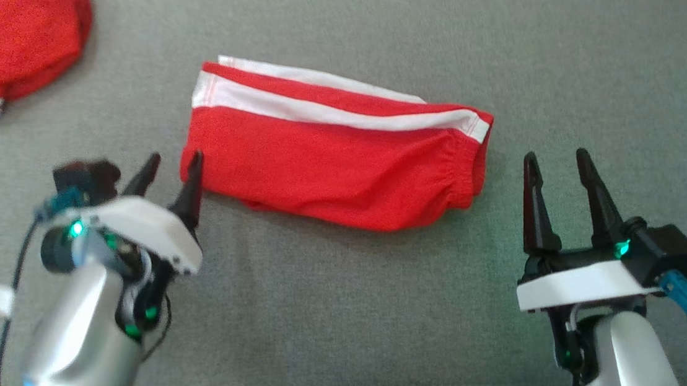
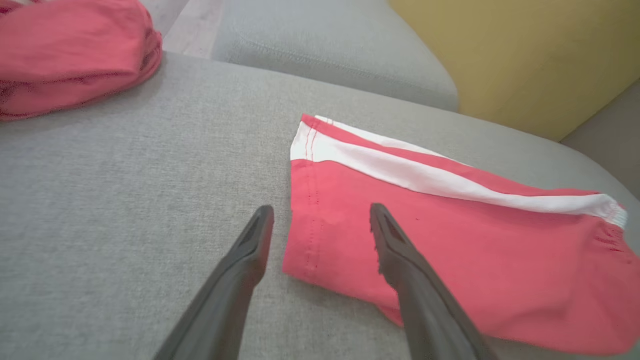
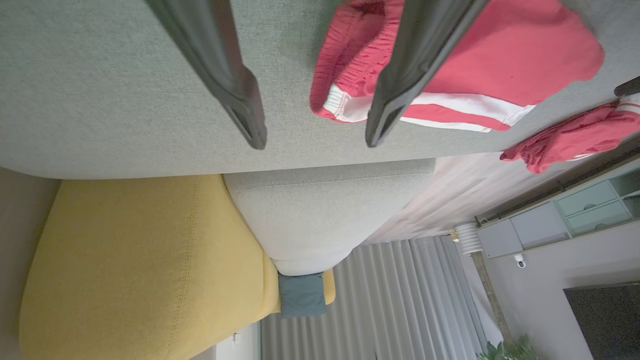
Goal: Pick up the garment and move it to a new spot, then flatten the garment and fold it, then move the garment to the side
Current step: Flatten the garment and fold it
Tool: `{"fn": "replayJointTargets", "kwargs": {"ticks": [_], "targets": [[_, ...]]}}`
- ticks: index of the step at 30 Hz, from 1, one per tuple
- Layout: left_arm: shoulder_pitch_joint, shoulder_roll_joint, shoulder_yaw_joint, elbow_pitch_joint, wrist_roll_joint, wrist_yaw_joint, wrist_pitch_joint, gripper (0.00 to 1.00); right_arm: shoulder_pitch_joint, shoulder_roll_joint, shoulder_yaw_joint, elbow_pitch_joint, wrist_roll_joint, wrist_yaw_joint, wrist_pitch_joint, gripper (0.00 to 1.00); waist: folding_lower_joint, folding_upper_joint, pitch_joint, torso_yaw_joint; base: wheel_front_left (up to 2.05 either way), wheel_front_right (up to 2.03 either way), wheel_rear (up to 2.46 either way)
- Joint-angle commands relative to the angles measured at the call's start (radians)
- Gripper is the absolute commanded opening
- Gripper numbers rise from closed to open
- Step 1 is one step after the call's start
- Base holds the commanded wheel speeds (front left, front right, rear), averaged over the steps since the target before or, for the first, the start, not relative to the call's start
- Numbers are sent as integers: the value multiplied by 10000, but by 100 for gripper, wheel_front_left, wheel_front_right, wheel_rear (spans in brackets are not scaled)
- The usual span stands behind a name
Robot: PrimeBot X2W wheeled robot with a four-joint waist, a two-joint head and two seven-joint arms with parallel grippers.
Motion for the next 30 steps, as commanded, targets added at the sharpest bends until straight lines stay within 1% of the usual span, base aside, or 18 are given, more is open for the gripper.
{"fn": "replayJointTargets", "kwargs": {"ticks": [1, 10, 19, 20, 21, 23, 24, 25, 30], "targets": [[-688, 299, 433, 1, -69, 112, 181, 100, -467, 46, 215, -412, 73, 69, -100, 100, 0, 0, 411, -232, 0, 0, 0], [-1873, 437, 562, 1202, -361, 147, 992, 100, -784, 46, 154, -482, 117, 69, -335, 100, 0, 0, 1093, -589, 0, 0, 0], [-2257, 407, 267, 1643, -525, -113, 1660, 100, -913, 47, 68, -485, 120, 69, -468, 100, 0, 0, 1301, -696, 0, 0, 0], [-2282, 404, 220, 1675, -545, -167, 1747, 92, -933, 47, 75, -481, 127, 69, -476, 100, 0, 0, 1309, -704, 0, 0, 0], [-2309, 398, 178, 1698, -565, -215, 1820, 80, -951, 47, 84, -479, 135, 69, -483, 100, 0, 0, 1317, -710, 0, 0, 0], [-2375, 379, 82, 1714, -588, -305, 1949, 47, -982, 47, 101, -466, 148, 69, -499, 100, 0, 0, 1329, -717, 0, 0, 0], [-2432, 371, 23, 1706, -589, -337, 1998, 16, -1008, 47, 127, -440, 160, 69, -514, 100, 0, 0, 1333, -725, 0, 0, 0], [-2459, 369, 2, 1694, -584, -341, 1993, 0, -1021, 47, 141, -426, 166, 69, -521, 100, 0, 0, 1332, -731, 0, 0, 0], [-2451, 374, -26, 1580, -606, -367, 1837, 0, -1032, 47, 134, -337, 167, 69, -550, 100, 0, 0, 1270, -716, 0, 0, 0]]}}
